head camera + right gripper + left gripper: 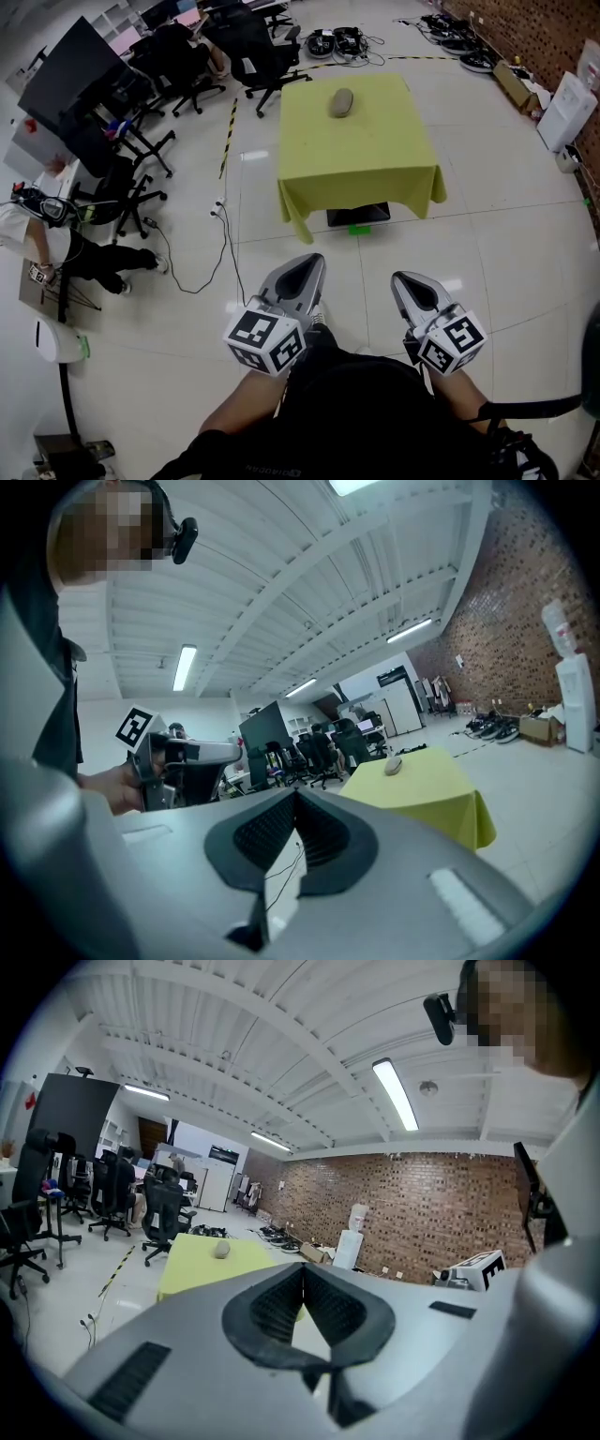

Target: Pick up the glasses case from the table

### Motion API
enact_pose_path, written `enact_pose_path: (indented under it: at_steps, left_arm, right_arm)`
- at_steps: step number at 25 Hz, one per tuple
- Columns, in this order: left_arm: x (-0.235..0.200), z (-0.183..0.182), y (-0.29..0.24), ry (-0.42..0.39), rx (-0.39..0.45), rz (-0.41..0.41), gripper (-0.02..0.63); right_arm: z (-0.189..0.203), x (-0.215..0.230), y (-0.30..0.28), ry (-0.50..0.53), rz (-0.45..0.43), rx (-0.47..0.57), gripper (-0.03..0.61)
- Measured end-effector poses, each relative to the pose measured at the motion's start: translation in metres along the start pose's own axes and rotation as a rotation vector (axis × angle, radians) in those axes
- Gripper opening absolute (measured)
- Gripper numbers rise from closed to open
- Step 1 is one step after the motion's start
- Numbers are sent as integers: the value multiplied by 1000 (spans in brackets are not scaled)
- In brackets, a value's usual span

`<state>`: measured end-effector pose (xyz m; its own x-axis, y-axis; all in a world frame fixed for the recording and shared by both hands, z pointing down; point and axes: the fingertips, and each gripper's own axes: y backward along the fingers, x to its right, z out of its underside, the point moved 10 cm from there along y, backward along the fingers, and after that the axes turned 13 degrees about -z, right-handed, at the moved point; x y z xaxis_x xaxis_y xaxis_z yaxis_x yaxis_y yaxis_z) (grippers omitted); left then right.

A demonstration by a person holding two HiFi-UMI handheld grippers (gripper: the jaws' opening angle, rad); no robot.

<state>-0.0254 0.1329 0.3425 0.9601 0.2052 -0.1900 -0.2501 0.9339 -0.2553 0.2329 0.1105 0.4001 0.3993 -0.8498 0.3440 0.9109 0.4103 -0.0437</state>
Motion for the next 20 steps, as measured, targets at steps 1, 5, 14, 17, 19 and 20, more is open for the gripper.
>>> enact_pose_path:
  at_steps: [1, 5, 14, 17, 19, 20]
  left_arm:
    - [-2, 1, -1, 2, -1, -1, 8]
    - [-9, 0, -6, 7, -9, -6, 8]
    - [-36, -7, -34, 18, -20, 18, 8]
    - [-49, -9, -44, 24, -24, 25, 8]
    - [-58, -11, -51, 29, -27, 29, 8]
    - [-62, -12, -55, 33, -29, 30, 8]
  right_arm:
    - [0, 1, -2, -1, -1, -2, 3]
    - [-1, 4, -10, -3, -6, -12, 3]
    - [-3, 20, -39, -15, 15, -32, 3]
    - [-4, 26, -52, -18, 23, -44, 3]
    - [-6, 31, -61, -18, 29, -50, 2]
    - [-8, 33, -66, -17, 31, -54, 3]
